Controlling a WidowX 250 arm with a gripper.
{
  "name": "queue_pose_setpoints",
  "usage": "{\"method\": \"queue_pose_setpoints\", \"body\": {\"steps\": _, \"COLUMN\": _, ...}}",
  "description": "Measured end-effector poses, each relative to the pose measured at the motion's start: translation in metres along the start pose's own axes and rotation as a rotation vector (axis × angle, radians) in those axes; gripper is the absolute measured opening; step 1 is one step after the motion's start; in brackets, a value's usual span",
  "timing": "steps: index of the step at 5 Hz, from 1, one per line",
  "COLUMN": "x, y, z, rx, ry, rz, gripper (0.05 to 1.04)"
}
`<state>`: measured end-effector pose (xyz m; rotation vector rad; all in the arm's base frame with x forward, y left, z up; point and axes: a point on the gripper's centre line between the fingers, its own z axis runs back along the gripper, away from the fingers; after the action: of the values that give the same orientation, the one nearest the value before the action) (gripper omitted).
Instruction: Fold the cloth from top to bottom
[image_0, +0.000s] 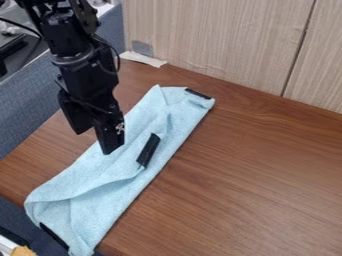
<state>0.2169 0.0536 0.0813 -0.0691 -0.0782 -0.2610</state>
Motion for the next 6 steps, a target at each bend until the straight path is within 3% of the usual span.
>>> {"method": "queue_pose_setpoints", "body": {"steps": 1, "x": -0.001, "y": -0.001, "z": -0.004, "rx": -0.013, "ry": 0.017, "rz": 0.007, "gripper": 1.001}}
{"method": "queue_pose_setpoints", "body": {"steps": 3, "x": 0.05, "y": 0.005, "z": -0.005, "rx": 0.003, "ry": -0.017, "rz": 0.007, "gripper": 1.001}}
{"method": "queue_pose_setpoints", "body": {"steps": 4, "x": 0.082, "y": 0.007, "z": -0.007, "rx": -0.014, "ry": -0.054, "rz": 0.017, "gripper": 1.001}}
{"method": "queue_pose_setpoints", "body": {"steps": 5, "x": 0.113, "y": 0.003, "z": -0.026, "rx": -0.025, "ry": -0.082, "rz": 0.0, "gripper": 1.001}}
{"method": "queue_pose_setpoints", "body": {"steps": 6, "x": 0.139, "y": -0.001, "z": -0.044, "rx": -0.006, "ry": -0.091, "rz": -0.015, "gripper": 1.001}}
